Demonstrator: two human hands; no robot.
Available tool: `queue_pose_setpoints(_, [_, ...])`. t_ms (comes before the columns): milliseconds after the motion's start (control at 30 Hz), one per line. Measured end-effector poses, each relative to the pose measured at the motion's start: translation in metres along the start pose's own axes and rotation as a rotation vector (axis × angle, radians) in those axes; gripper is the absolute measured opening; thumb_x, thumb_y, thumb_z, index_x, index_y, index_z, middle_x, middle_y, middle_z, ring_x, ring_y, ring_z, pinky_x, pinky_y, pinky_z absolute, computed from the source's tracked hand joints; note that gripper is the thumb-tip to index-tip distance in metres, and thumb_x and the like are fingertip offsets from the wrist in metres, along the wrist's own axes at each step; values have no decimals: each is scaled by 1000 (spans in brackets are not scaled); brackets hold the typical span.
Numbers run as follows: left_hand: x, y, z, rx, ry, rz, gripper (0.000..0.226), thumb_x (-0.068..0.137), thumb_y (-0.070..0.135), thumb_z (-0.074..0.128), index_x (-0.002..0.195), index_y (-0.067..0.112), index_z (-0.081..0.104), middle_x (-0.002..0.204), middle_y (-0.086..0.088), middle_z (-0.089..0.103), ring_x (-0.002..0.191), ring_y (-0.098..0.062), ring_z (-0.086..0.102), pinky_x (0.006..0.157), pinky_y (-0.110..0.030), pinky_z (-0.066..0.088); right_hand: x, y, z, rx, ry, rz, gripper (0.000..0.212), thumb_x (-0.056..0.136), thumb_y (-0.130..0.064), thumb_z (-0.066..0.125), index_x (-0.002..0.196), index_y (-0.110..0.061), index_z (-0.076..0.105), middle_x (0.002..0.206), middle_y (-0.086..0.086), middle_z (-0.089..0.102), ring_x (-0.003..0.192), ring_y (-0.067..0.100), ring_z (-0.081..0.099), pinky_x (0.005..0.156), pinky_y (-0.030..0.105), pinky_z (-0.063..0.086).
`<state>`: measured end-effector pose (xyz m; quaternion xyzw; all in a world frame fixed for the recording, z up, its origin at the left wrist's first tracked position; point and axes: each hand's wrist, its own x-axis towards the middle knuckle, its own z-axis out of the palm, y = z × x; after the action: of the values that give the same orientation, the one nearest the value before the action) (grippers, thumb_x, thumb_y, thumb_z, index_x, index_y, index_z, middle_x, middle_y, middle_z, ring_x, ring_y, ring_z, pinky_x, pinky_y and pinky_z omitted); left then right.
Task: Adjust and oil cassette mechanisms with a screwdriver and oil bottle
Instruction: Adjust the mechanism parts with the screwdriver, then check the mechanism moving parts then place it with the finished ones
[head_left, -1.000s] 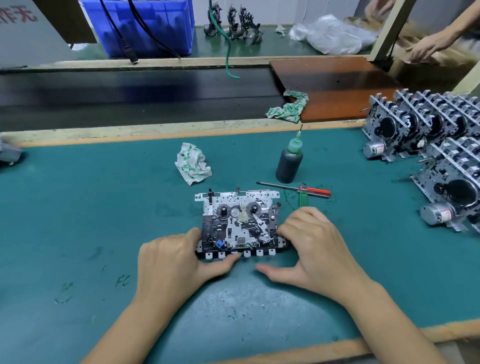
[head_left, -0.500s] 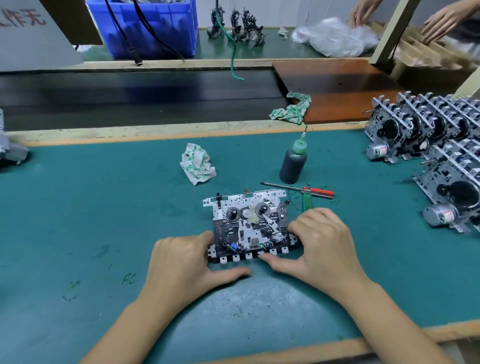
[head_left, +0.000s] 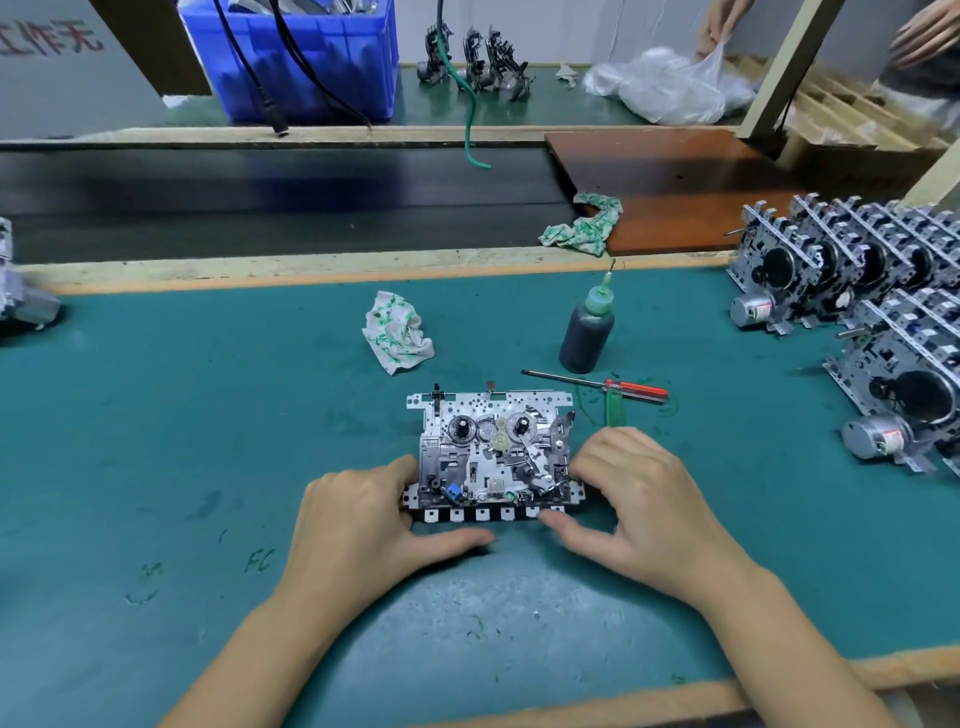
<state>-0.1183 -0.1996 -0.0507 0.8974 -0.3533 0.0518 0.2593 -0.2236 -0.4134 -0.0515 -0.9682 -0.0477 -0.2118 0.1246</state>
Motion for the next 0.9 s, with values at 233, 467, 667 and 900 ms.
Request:
queue_pose_setpoints(233, [-4,1,-1,0,17,63,48,55,82,47,52,34,49,34,0,43,33,-20,47,36,-31,41,1,0,-2,27,-12,32,56,75,-63,56,63,-8,56,63,0,53,61,21,49,62,31,39])
queue_pose_setpoints(467, [-8,4,-9,-416,191,244,45,88,66,42,64,29,37,56,3,36,44,-3,28,46,-5,18,9,-16,-12,454,137,246,55,76,-57,58,51,-14,37,52,-8,28,54,9,28,51,24,28])
queue_pose_setpoints(667, [-10,3,-1,-635,171,94,68,95,61,31,50,12,43,38,-1,40,34,-8,35,43,-20,31,19,-22,-16,865,-24,576,63,71,-64,49,37,-12,44,38,4,38,43,14,37,50,19,31])
queue_pose_setpoints(900, [-12,1,-1,-542,247,158,59,101,48,31,52,14,36,45,-2,37,38,-12,32,43,-23,26,16,-26,-19,1007,-67,682,56,64,-63,56,35,-18,39,41,0,36,52,18,37,53,23,28])
